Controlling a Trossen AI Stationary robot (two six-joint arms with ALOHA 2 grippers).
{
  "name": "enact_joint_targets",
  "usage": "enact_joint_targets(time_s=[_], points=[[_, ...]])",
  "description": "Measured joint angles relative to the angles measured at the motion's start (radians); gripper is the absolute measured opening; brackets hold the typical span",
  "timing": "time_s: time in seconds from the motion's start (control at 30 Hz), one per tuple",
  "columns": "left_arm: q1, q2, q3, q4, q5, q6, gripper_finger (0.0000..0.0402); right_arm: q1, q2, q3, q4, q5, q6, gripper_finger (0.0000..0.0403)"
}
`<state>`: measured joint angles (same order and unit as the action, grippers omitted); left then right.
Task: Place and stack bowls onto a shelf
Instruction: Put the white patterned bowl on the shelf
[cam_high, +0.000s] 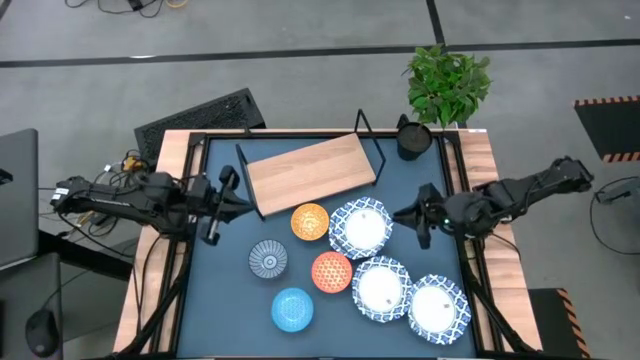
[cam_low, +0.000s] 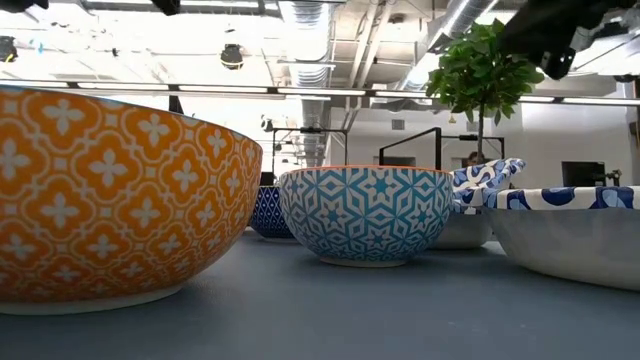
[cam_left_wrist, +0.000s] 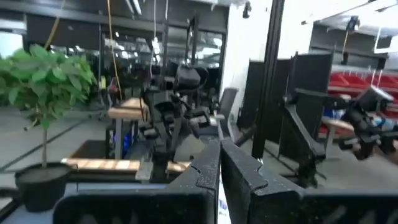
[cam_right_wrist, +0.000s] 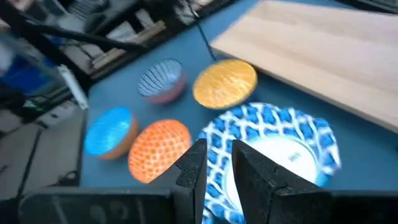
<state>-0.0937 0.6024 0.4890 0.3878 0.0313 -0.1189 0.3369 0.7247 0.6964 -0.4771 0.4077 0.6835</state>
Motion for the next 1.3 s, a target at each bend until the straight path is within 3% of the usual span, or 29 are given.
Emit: enact_joint_targets(time_s=[0.1,0.23,0.33,0.57,0.8,0.9,1.0,1.17,1.3], points=[[-0.001,0.000,0.000,-0.016,-0.068,0.036,0.0003,-0.019,0.000,0.000,-0.029,0.018,0.023,0.0102],[0.000,-0.003,0.000,-0.045,-0.329,0.061,0.0015,-0.082,-0.015,0.029,-0.086,-0.023,0.023,0.0102],[0.000,-0.021,-0.001,-0.142,-0.469,-0.035,0.0029,-0.140,-0.016,0.085,-0.195,-0.109,0.019,0.0104],[0.018,-0.020,-0.001,-0.238,-0.628,0.030,0.0059,-0.278,-0.014,0.117,-0.351,-0.121,0.036,0.0135],[0.025,-0.041,0.000,-0.447,-0.615,0.071,0.0077,-0.330,0.033,0.117,-0.512,-0.142,0.022,0.0203],[0.016,-0.039,-0.001,-0.496,-0.554,0.051,0.0082,-0.331,0.067,0.116,-0.556,-0.148,0.033,0.0228],[0.009,-0.039,-0.001,-0.399,-0.489,-0.057,0.0086,-0.324,0.087,0.116,-0.535,-0.153,0.095,0.0243],[-0.007,-0.055,0.000,-0.242,-0.356,-0.077,0.0093,-0.295,0.139,0.116,-0.482,-0.172,0.162,0.0249],[-0.038,-0.049,0.000,-0.243,-0.315,-0.089,0.0096,-0.244,0.226,0.116,-0.438,-0.074,0.220,0.0249]])
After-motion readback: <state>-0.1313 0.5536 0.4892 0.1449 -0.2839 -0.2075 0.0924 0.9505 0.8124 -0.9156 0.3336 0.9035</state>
